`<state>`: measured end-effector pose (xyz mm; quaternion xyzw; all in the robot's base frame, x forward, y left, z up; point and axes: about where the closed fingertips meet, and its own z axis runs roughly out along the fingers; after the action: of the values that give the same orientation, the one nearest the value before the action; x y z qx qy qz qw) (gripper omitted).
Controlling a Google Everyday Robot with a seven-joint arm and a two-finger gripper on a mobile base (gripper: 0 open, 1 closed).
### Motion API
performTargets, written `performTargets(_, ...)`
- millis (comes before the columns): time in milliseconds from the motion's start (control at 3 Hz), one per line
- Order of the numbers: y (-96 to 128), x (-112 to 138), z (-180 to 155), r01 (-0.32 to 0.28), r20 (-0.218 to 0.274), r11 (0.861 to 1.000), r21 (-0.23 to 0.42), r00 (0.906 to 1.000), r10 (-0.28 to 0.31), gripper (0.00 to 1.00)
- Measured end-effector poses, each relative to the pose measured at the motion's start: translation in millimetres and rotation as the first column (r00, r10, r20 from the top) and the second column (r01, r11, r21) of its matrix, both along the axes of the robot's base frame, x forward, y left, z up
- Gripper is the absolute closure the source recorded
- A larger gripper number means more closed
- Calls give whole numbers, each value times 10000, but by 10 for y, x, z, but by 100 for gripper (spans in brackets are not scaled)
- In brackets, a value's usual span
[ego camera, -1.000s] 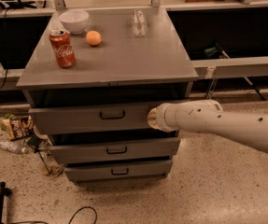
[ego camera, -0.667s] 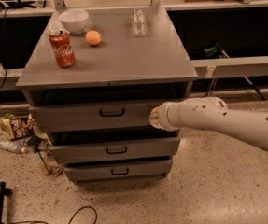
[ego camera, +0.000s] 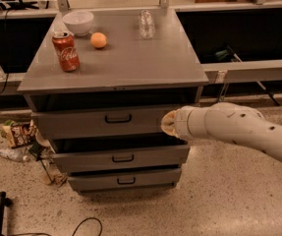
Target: Close top drawer
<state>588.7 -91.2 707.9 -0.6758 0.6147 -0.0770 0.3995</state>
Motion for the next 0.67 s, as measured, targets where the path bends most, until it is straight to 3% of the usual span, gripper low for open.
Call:
performTargets(333,93,28,510,39,898,9880,1545,9958,-179,100)
performTargets(667,33,56,1096,-23,1981,9536,3012,9783,-602,100)
